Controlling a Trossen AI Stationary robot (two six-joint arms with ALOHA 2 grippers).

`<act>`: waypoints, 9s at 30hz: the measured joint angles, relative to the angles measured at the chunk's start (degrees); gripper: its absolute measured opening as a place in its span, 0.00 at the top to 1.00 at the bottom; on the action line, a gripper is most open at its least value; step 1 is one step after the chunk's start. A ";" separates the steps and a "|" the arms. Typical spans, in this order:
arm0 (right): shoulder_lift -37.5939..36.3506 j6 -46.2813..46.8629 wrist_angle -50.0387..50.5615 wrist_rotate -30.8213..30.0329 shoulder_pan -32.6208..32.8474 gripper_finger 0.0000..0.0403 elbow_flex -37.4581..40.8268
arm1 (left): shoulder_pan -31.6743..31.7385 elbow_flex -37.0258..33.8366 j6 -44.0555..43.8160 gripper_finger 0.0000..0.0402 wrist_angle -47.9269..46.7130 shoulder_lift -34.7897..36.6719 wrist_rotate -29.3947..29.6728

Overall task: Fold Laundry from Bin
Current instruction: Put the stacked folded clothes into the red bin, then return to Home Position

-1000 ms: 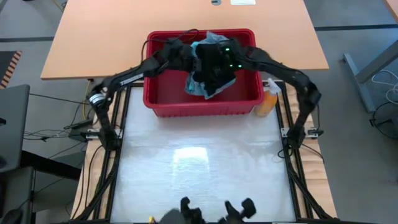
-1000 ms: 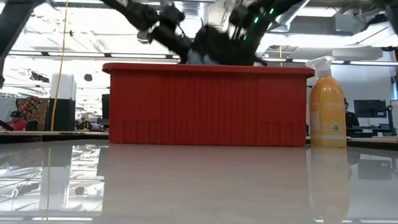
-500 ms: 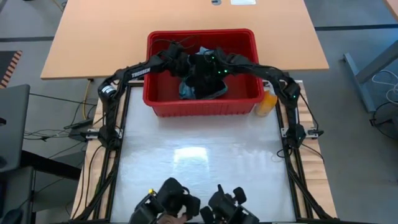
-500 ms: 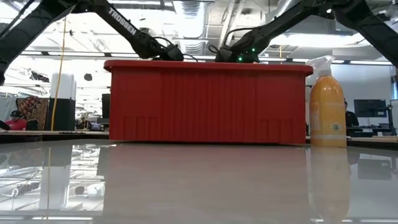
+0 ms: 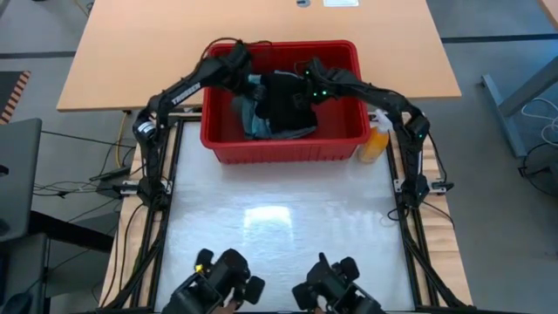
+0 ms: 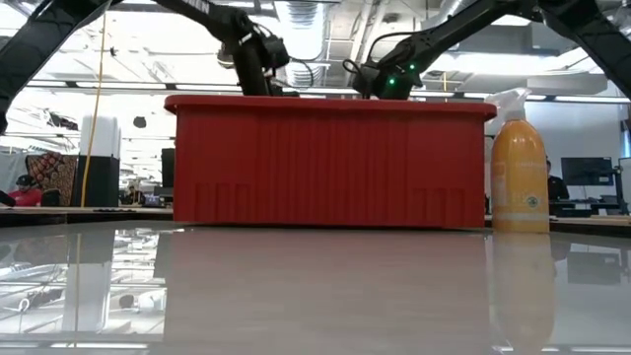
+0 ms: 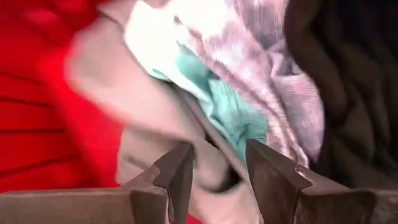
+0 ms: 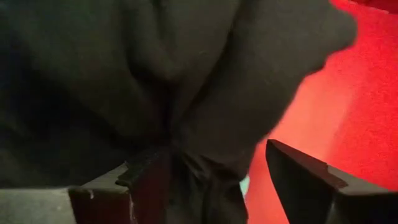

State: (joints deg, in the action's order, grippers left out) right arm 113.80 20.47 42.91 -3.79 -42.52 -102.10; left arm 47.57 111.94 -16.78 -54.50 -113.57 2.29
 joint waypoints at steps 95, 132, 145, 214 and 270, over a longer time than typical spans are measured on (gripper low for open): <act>-65.37 -2.28 -48.02 0.67 43.79 0.94 73.19 | -62.05 -95.43 -6.30 0.77 68.57 89.59 25.72; -94.47 0.99 -45.72 9.29 31.96 0.96 97.90 | -62.08 -111.32 -26.81 0.77 59.59 111.28 31.69; -95.85 -8.37 -44.31 9.92 30.75 0.89 97.85 | -62.05 -111.38 -19.07 0.77 59.52 104.69 34.53; -95.82 -8.44 -43.07 9.75 30.79 0.88 97.85 | -62.37 -111.51 -7.82 0.77 59.54 104.58 34.14; -95.85 -8.46 -43.10 9.75 30.79 0.88 97.83 | -62.37 -111.51 -7.88 0.77 59.53 104.58 34.11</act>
State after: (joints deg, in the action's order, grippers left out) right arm 17.96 12.01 -0.19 5.96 -11.73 -4.27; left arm -14.81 0.43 -24.67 5.02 -8.99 36.40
